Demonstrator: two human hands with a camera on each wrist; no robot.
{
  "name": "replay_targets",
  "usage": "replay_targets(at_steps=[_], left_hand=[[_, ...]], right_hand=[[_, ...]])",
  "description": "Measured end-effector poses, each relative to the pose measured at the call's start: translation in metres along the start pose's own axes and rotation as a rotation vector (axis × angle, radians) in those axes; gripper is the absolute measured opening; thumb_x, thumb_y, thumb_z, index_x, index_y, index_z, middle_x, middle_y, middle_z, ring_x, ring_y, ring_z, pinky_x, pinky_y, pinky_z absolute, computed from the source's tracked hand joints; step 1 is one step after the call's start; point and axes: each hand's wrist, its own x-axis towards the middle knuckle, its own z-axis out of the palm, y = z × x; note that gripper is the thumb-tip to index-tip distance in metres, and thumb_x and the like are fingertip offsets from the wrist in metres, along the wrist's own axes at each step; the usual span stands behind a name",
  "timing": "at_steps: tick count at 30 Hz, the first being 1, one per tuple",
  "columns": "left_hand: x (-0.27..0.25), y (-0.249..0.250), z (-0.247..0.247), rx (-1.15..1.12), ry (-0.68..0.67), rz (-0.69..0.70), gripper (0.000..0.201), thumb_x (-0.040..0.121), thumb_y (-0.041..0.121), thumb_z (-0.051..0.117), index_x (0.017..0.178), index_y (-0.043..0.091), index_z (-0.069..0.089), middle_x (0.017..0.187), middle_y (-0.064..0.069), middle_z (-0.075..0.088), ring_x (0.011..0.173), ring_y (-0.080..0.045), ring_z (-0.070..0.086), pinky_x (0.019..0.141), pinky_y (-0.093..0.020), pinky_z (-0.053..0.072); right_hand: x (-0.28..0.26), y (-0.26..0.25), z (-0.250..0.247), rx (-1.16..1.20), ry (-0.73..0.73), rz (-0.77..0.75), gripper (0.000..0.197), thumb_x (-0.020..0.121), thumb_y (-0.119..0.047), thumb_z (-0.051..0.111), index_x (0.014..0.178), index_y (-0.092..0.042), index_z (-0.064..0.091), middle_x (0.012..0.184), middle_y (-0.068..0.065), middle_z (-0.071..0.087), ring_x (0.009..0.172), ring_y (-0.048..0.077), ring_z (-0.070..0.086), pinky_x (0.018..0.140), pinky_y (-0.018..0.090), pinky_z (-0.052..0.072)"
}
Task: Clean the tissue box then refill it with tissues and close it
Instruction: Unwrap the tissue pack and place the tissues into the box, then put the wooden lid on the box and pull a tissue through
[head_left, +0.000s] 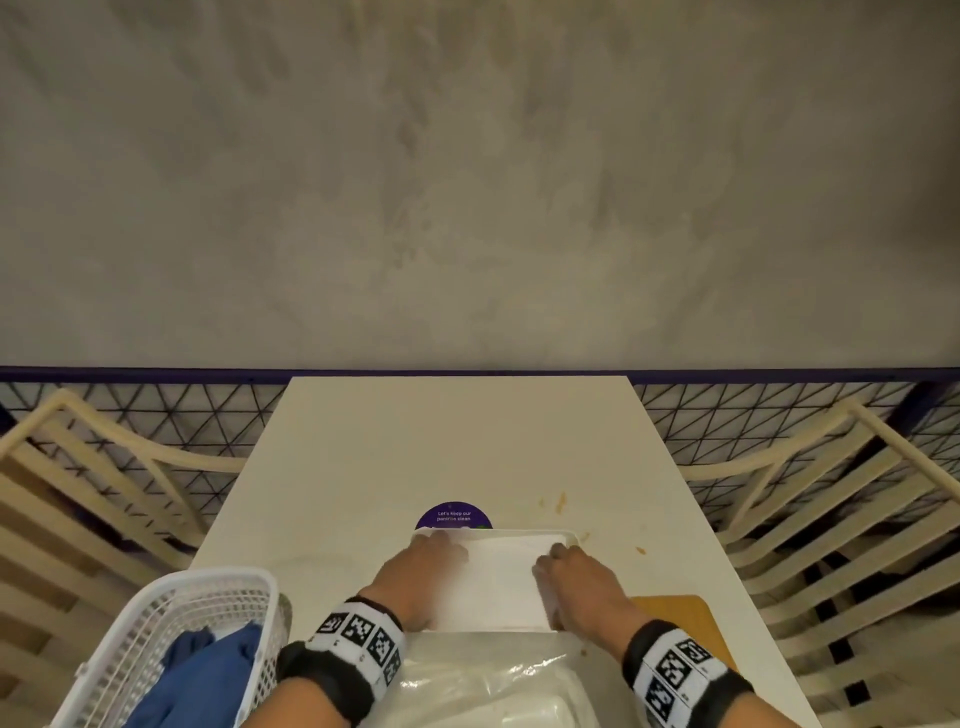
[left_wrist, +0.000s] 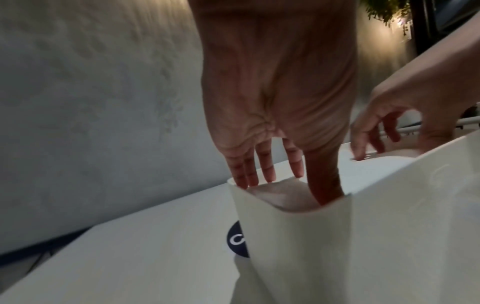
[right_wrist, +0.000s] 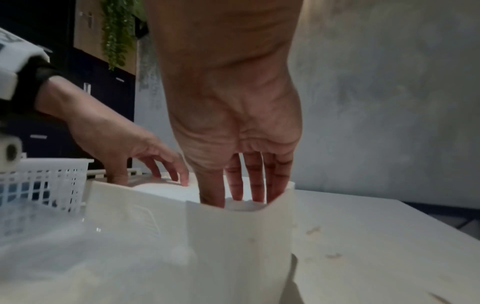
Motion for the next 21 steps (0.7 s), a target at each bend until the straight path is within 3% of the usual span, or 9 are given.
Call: replay_targets(at_steps=[2, 4, 8, 12, 15, 17, 19, 21], left_hand=[[-0.003, -0.006, -0.001, 0.034, -0.004, 0.005, 0.08, 0.067, -0.002, 0.072, 0.135, 0.019, 0.035, 0.137, -0.007, 0.039, 0.123, -0.025, 0.041, 0.094, -0.038, 0.047], [-0.004, -0.007, -0.002, 0.037, 0.007, 0.029, 0.079, 0.067, -0.005, 0.07, 0.134, 0.017, 0.036, 0.135, -0.007, 0.041, 0.118, -0.025, 0.047, 0.091, -0.037, 0.048], [-0.001, -0.009, 0.0, 0.016, 0.029, 0.092, 0.076, 0.071, -0.009, 0.063, 0.137, 0.018, 0.035, 0.141, -0.003, 0.04, 0.123, -0.024, 0.046, 0.096, -0.037, 0.045], [-0.002, -0.011, 0.0, 0.037, 0.012, 0.102, 0.075, 0.076, -0.007, 0.057, 0.141, 0.021, 0.03, 0.147, 0.0, 0.032, 0.131, -0.022, 0.038, 0.101, -0.036, 0.042], [-0.004, -0.01, 0.0, 0.032, -0.002, 0.048, 0.076, 0.074, -0.006, 0.062, 0.14, 0.018, 0.032, 0.148, -0.003, 0.034, 0.128, -0.026, 0.043, 0.102, -0.039, 0.041], [-0.003, -0.008, 0.003, 0.109, 0.019, 0.022, 0.073, 0.075, -0.002, 0.062, 0.139, 0.014, 0.031, 0.145, -0.005, 0.038, 0.126, -0.028, 0.045, 0.104, -0.04, 0.04], [-0.002, -0.004, 0.008, 0.234, 0.034, 0.009, 0.067, 0.08, 0.001, 0.056, 0.14, 0.009, 0.027, 0.146, -0.008, 0.037, 0.129, -0.027, 0.041, 0.115, -0.037, 0.025], [-0.001, 0.001, 0.011, 0.312, 0.056, -0.015, 0.06, 0.084, 0.002, 0.049, 0.139, 0.005, 0.025, 0.144, -0.012, 0.038, 0.128, -0.028, 0.041, 0.119, -0.037, 0.014]], right_hand=[[-0.002, 0.003, 0.002, -0.073, -0.024, -0.006, 0.042, 0.084, -0.006, 0.058, 0.125, -0.004, 0.047, 0.128, 0.015, 0.046, 0.117, 0.03, 0.045, 0.094, 0.036, 0.042], [-0.001, 0.001, -0.003, -0.118, -0.018, -0.028, 0.043, 0.084, -0.014, 0.062, 0.124, -0.003, 0.049, 0.129, 0.015, 0.044, 0.119, 0.03, 0.04, 0.097, 0.036, 0.038], [0.01, 0.0, -0.018, 0.181, 0.077, -0.101, 0.048, 0.081, -0.037, 0.067, 0.119, -0.012, 0.053, 0.126, 0.006, 0.047, 0.114, 0.026, 0.044, 0.092, 0.034, 0.037], [0.01, 0.004, -0.01, 0.095, -0.041, -0.173, 0.063, 0.087, -0.029, 0.062, 0.138, -0.01, 0.032, 0.147, 0.008, 0.032, 0.131, 0.029, 0.034, 0.103, 0.041, 0.035], [0.007, 0.012, -0.002, 0.04, -0.089, -0.146, 0.076, 0.086, -0.023, 0.064, 0.146, -0.013, 0.018, 0.155, 0.007, 0.017, 0.136, 0.028, 0.028, 0.107, 0.042, 0.034], [0.009, 0.015, 0.004, -0.067, -0.084, -0.152, 0.082, 0.086, -0.021, 0.065, 0.148, -0.012, 0.012, 0.156, 0.009, 0.014, 0.138, 0.027, 0.025, 0.114, 0.04, 0.023], [0.012, 0.016, 0.013, -0.161, -0.072, -0.159, 0.081, 0.087, -0.021, 0.063, 0.148, -0.011, 0.01, 0.156, 0.01, 0.015, 0.14, 0.025, 0.023, 0.117, 0.04, 0.007], [0.018, 0.015, 0.019, -0.2, -0.033, -0.164, 0.079, 0.087, -0.018, 0.061, 0.147, -0.009, 0.012, 0.154, 0.01, 0.021, 0.137, 0.024, 0.028, 0.116, 0.042, -0.001]])
